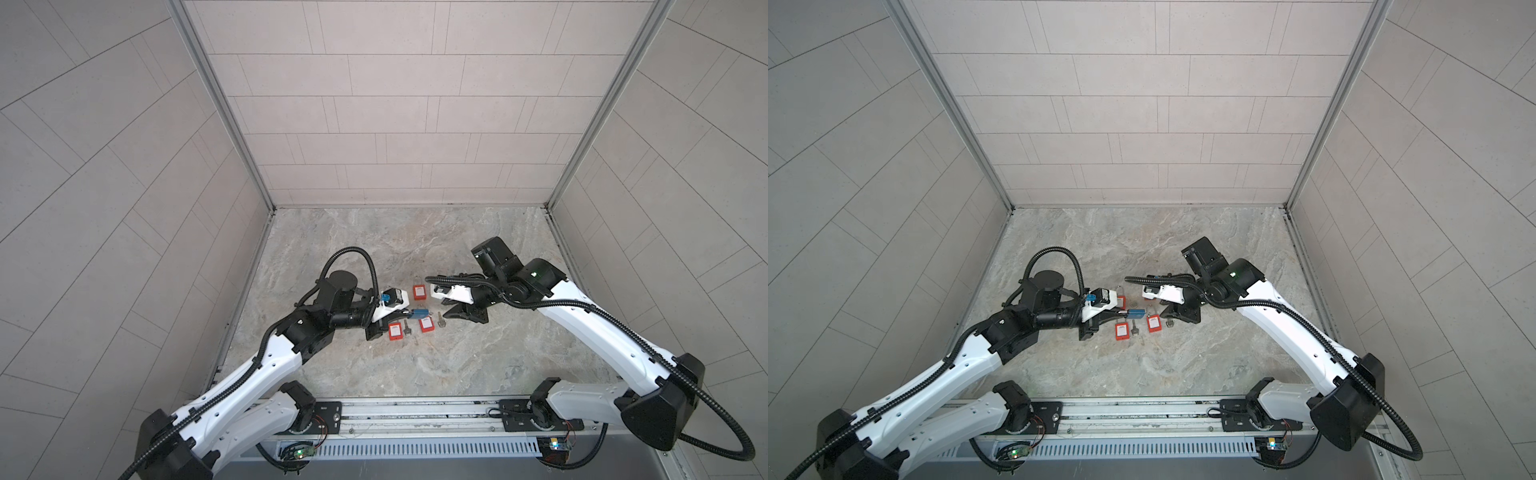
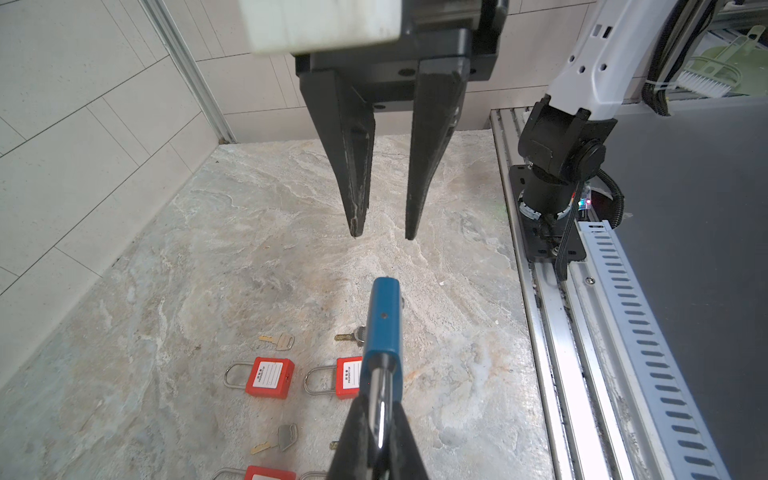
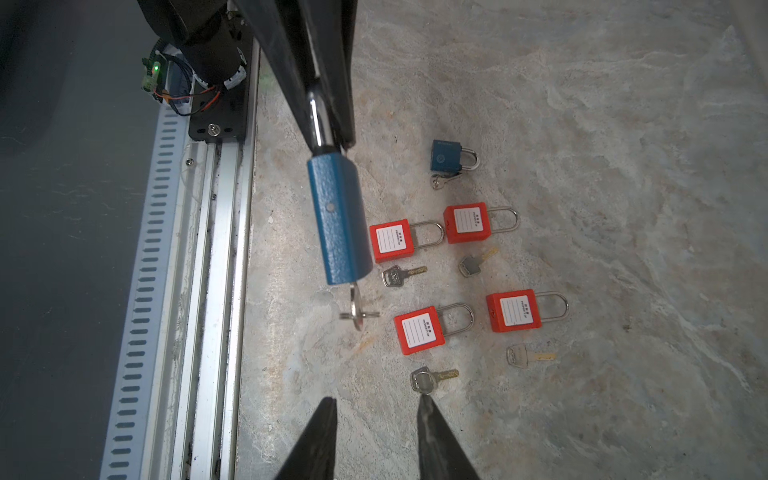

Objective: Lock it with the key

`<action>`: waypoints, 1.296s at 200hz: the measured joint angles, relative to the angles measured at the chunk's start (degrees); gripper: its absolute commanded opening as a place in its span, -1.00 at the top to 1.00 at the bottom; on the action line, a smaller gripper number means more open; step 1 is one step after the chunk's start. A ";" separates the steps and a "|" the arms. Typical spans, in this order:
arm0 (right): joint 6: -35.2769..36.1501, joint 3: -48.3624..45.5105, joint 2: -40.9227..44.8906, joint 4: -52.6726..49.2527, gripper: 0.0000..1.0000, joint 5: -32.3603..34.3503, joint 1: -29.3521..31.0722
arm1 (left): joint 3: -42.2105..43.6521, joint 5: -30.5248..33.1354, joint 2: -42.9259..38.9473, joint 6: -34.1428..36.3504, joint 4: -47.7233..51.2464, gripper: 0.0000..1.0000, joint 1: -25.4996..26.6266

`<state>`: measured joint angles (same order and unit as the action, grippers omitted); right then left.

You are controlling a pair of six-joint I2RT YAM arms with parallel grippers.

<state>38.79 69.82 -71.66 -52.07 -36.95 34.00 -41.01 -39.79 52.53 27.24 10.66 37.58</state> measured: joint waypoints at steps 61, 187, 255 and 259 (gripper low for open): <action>-1.92 0.00 -2.03 1.84 0.34 0.85 4.33 | 0.00 -0.79 0.11 -0.48 -0.09 1.00 0.00; -3.30 0.13 -5.53 3.78 0.98 1.40 6.08 | 0.00 -2.12 0.09 -0.68 -0.70 1.00 -0.02; -1.27 1.68 -5.51 1.40 1.00 2.58 6.19 | 0.00 -1.31 -1.05 -0.66 -0.44 1.00 0.04; -1.22 1.70 -5.51 1.42 1.00 2.67 6.19 | 0.00 -1.20 -1.22 -0.63 -0.33 1.00 0.04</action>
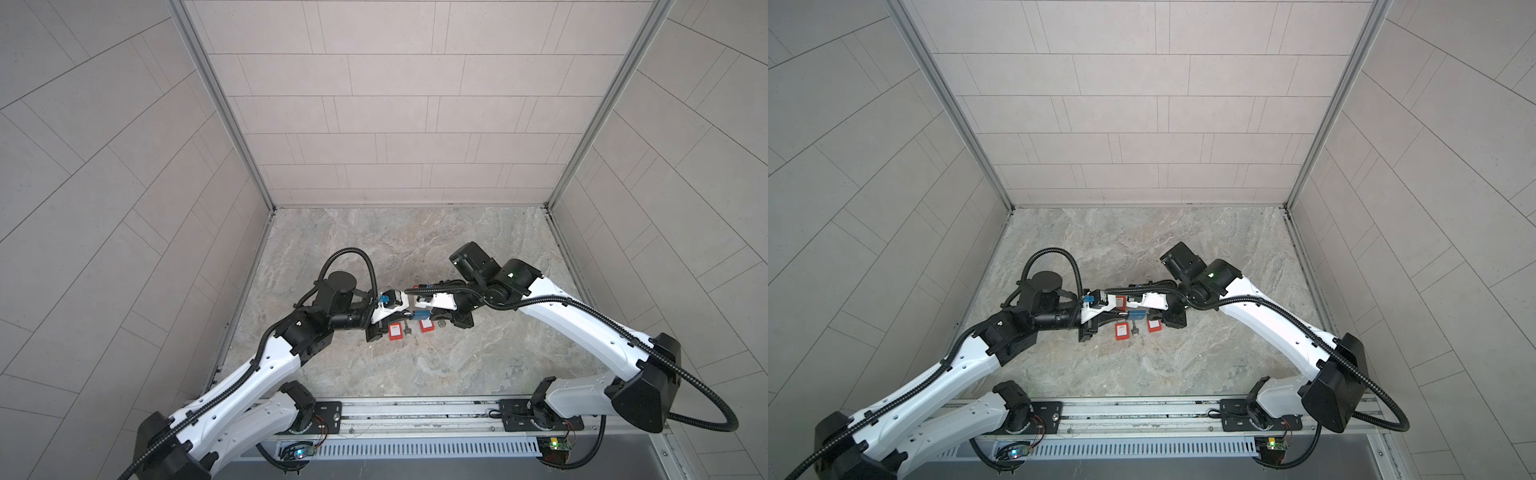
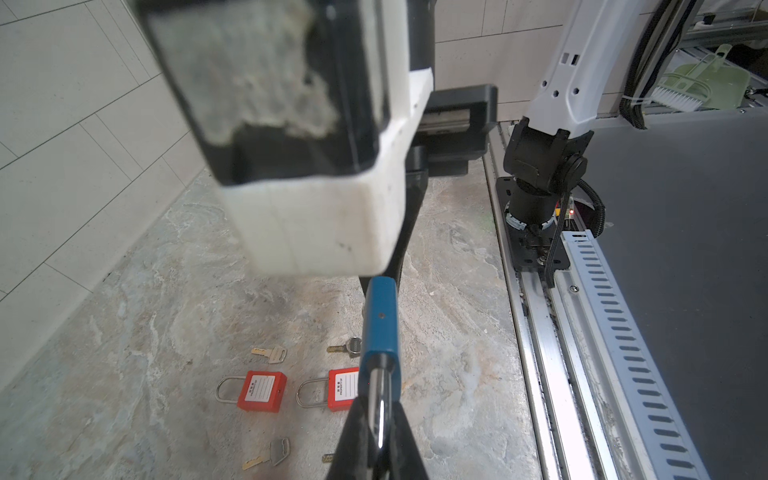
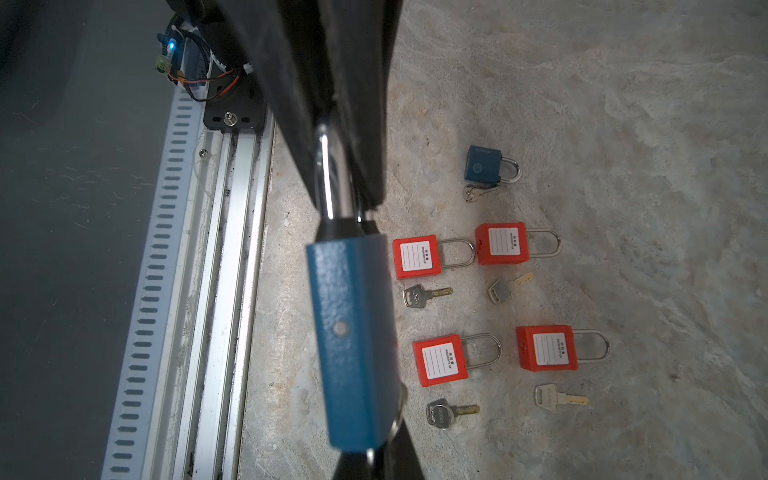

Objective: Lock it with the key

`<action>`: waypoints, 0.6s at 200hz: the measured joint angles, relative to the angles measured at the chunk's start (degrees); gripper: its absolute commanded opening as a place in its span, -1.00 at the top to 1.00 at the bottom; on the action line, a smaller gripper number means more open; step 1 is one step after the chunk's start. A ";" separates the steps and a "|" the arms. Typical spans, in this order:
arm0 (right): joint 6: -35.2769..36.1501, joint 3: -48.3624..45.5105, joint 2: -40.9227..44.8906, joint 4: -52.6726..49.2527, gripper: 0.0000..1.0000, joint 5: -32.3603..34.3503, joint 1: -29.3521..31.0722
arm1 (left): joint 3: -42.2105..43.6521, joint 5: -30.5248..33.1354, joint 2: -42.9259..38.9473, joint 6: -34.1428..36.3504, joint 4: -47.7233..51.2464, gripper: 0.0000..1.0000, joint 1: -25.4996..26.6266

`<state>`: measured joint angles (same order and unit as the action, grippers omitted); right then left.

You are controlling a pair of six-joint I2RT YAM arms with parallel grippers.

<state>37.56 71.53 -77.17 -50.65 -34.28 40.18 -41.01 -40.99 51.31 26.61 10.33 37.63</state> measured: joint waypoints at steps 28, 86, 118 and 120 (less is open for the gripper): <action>0.76 -0.37 0.57 -0.59 1.00 -0.37 -1.31 | 0.00 0.76 -1.22 0.11 0.85 1.00 -0.17; 4.72 -1.42 3.26 -7.52 1.00 -6.88 -6.08 | -0.72 0.79 -1.75 1.99 2.01 1.00 -0.55; 3.72 -2.69 3.58 -6.80 1.00 -3.80 -6.08 | -3.02 2.10 -0.72 4.20 6.32 1.00 -0.85; 3.61 -2.84 3.58 -6.64 1.00 -3.52 -6.08 | -3.28 2.19 -0.66 4.44 6.88 1.00 -0.92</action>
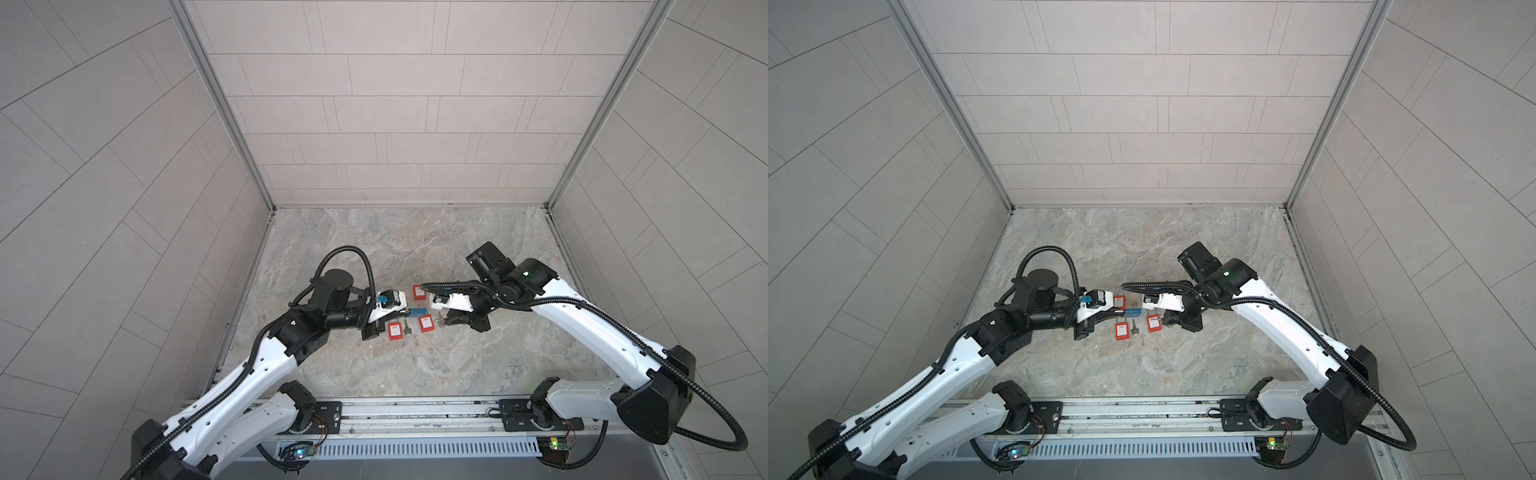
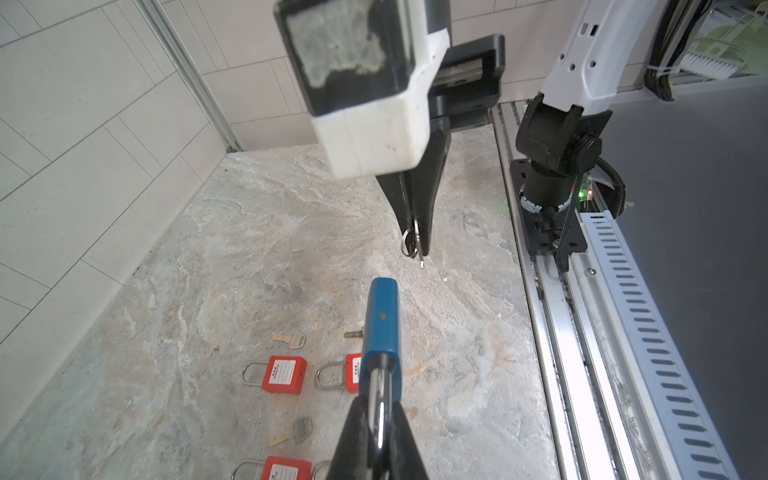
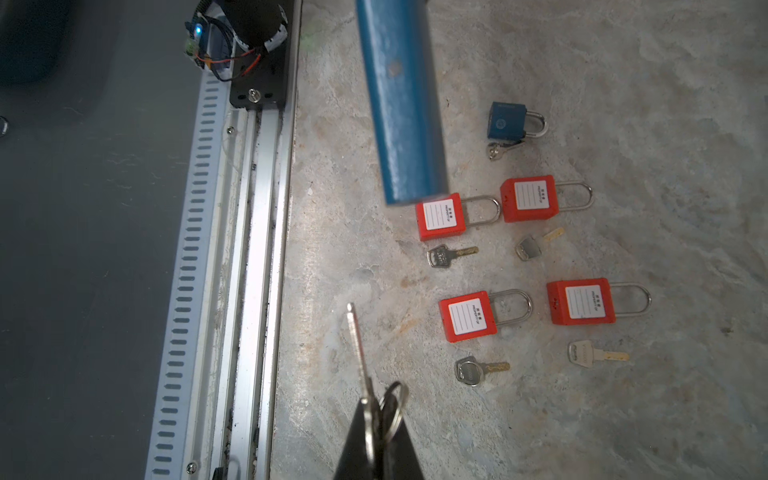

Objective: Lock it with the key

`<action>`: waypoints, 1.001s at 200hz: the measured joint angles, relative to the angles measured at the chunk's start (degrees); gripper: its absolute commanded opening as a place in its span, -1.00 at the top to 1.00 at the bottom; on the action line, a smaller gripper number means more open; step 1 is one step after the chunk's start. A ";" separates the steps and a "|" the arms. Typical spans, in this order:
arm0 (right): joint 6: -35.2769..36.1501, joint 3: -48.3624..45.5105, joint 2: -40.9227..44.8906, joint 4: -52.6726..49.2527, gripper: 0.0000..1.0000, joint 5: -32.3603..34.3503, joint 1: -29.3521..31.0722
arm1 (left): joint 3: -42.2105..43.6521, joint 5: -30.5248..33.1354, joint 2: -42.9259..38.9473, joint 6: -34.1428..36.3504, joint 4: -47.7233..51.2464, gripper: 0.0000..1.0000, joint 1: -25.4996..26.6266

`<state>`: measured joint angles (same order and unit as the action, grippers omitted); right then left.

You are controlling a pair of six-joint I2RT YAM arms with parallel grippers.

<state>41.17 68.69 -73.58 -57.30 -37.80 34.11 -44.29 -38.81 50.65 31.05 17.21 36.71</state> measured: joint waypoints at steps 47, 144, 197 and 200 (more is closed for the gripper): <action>-9.31 -2.62 0.00 8.55 1.00 3.96 0.00 | -8.15 3.19 3.87 5.14 17.81 1.00 -3.87; -32.79 -1.86 -2.43 20.26 1.00 17.03 1.20 | -15.72 20.33 20.17 15.17 48.06 1.00 -5.35; -38.01 -5.33 -1.84 22.77 1.00 18.60 1.25 | -17.51 25.86 31.17 20.06 50.25 1.00 -5.44; -38.29 -5.40 -1.84 22.77 1.00 18.69 1.25 | -17.53 25.99 31.91 20.33 50.21 1.00 -5.44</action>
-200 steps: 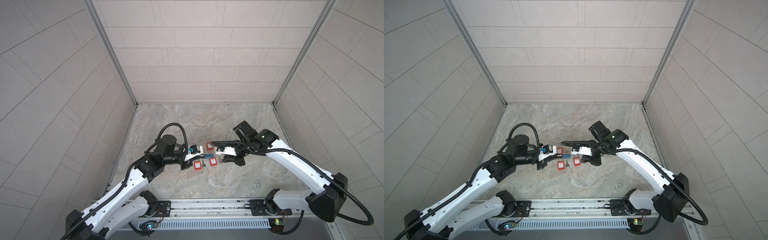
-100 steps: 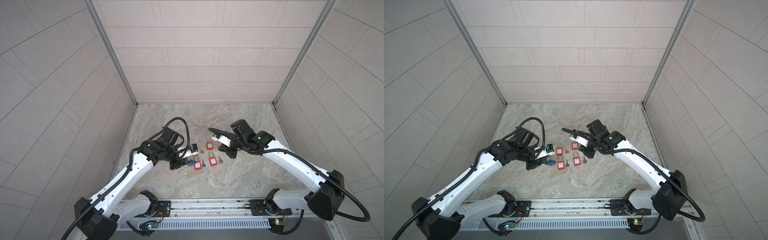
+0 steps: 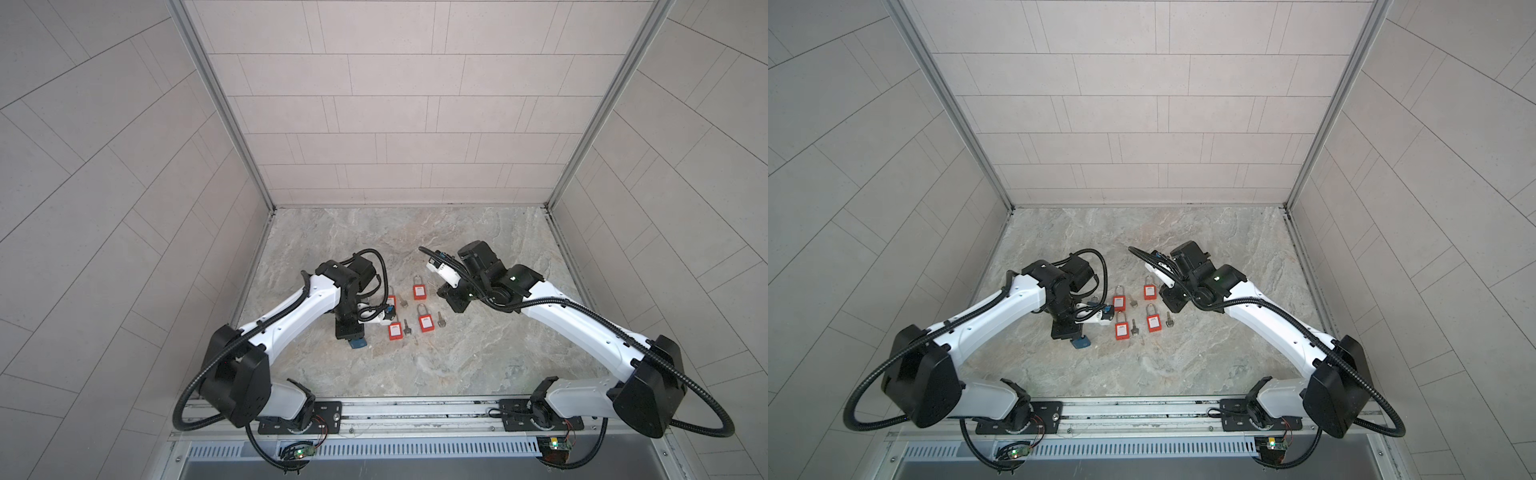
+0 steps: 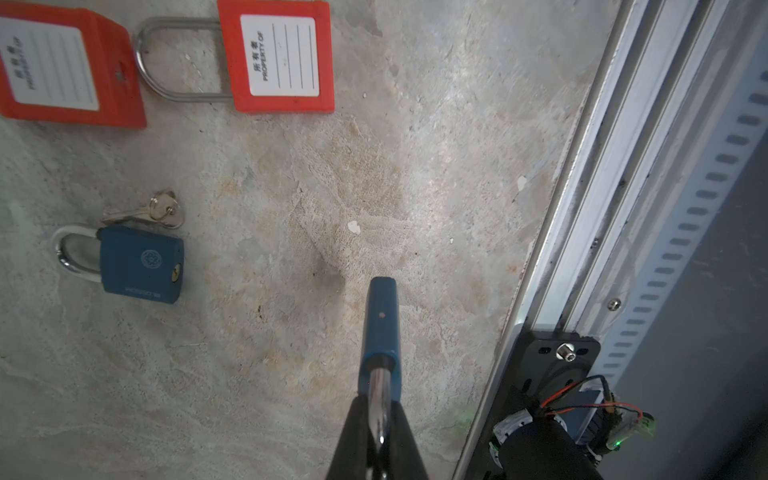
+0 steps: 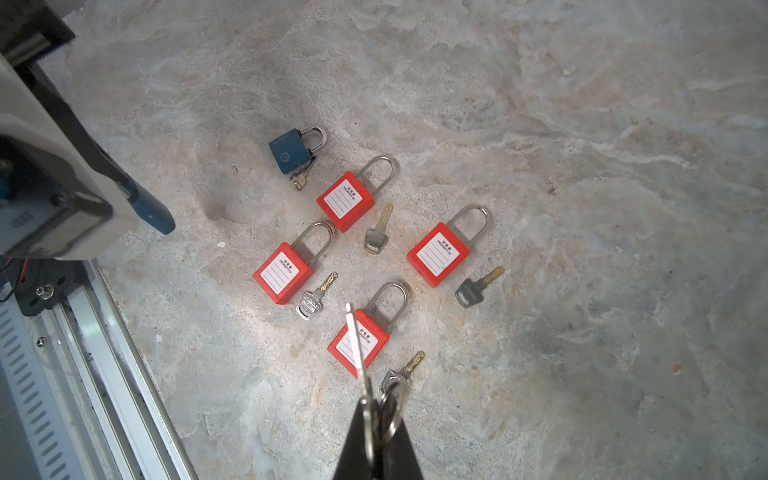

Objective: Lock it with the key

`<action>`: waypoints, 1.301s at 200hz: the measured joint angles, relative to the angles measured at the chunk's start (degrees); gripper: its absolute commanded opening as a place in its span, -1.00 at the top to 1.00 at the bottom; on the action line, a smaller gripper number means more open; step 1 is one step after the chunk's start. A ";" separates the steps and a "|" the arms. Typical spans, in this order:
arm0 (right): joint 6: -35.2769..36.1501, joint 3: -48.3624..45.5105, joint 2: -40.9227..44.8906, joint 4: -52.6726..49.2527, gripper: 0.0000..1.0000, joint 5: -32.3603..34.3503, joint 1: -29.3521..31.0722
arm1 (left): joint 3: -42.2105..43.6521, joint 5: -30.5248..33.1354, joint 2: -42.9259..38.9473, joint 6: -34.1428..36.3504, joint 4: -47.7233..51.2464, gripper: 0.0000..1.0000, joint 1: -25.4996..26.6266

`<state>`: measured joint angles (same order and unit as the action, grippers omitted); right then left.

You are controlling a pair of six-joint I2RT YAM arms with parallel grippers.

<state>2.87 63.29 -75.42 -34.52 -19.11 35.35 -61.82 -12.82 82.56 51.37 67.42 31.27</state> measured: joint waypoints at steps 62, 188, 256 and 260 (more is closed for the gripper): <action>-5.70 2.10 -2.51 -0.09 1.00 0.48 -0.02 | -1.73 0.48 10.16 3.15 -1.09 1.00 0.00; -25.99 5.46 -6.86 0.81 1.00 -0.09 0.00 | -8.22 1.97 20.98 5.44 -3.19 0.53 -0.61; -31.45 5.44 -6.86 -1.09 1.00 1.55 1.55 | -8.98 -0.02 20.17 3.91 -6.29 0.34 -3.43; -31.61 5.44 -6.86 -1.36 1.00 1.68 1.73 | -8.98 -0.59 19.78 3.63 -6.58 0.34 -3.93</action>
<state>-28.73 68.73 -82.28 -35.88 -17.43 37.08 -70.81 -13.41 102.35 55.00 60.84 27.33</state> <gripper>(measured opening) 0.059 0.328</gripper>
